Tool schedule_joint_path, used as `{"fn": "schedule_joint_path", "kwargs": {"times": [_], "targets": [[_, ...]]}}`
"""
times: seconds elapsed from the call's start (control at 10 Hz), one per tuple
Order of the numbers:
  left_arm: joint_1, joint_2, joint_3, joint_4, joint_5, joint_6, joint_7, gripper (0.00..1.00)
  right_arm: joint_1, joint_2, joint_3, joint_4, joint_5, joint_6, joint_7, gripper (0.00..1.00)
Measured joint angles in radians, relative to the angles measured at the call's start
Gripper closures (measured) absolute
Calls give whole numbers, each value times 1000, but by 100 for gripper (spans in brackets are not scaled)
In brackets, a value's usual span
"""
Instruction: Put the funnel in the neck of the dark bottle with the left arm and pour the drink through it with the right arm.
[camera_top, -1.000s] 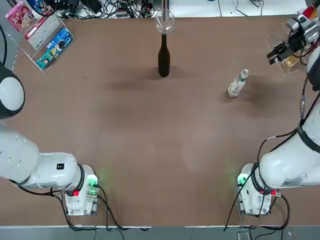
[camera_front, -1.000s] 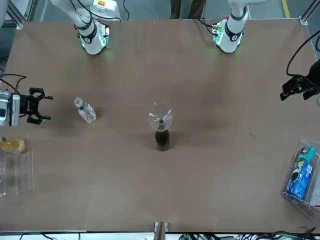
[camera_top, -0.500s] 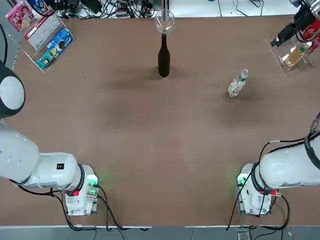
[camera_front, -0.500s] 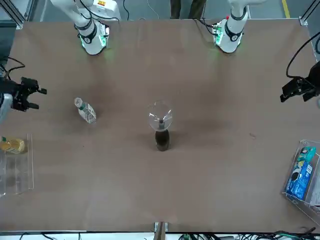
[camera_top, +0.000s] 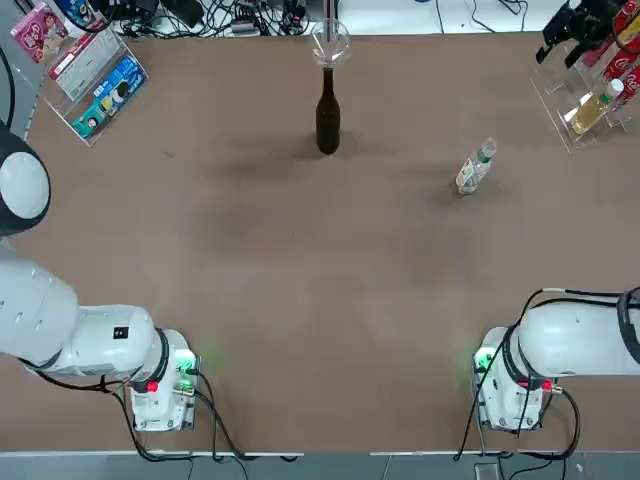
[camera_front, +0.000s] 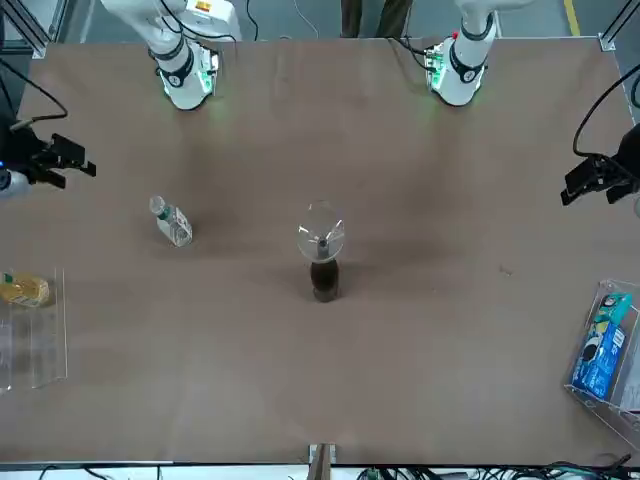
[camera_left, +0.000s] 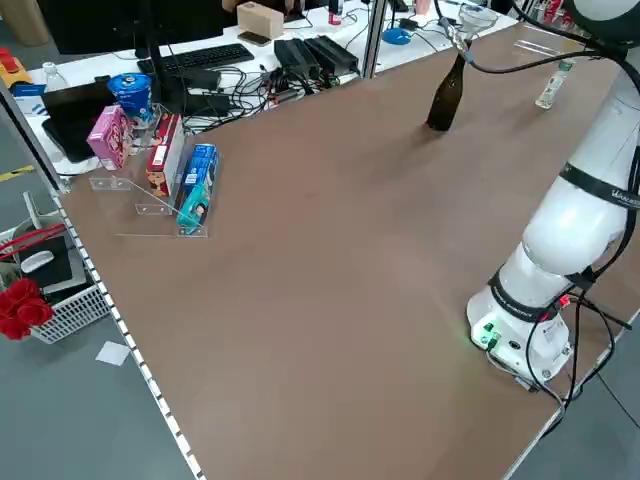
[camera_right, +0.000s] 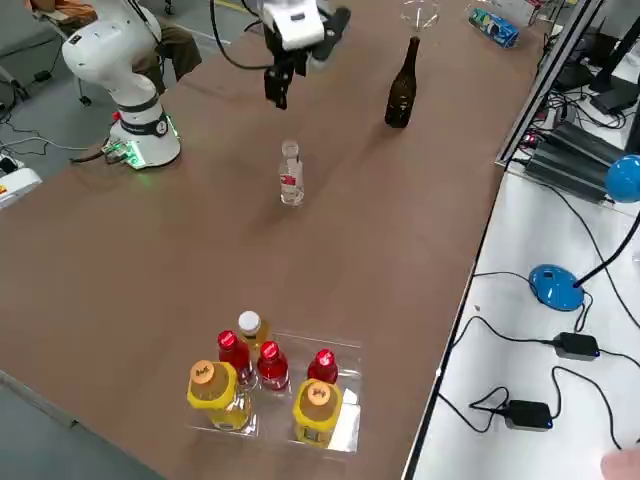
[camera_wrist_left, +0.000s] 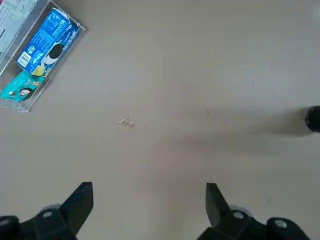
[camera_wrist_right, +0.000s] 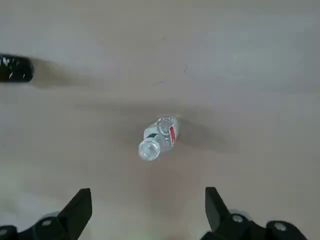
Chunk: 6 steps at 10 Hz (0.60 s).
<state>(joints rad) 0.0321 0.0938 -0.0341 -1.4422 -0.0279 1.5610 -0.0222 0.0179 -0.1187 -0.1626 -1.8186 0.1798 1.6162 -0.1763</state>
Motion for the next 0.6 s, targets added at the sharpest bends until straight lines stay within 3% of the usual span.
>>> {"fn": "schedule_joint_path", "kwargs": {"times": [0.3, 0.6], "targets": [[0, 0, 0, 3, 0, 0, 0, 1, -2, -85, 35, 33, -117, -3, 179, 0], [1, -2, 0, 8, 0, 0, 0, 1, -24, -100, 108, 45, -163, -27, 220, 0]]}}
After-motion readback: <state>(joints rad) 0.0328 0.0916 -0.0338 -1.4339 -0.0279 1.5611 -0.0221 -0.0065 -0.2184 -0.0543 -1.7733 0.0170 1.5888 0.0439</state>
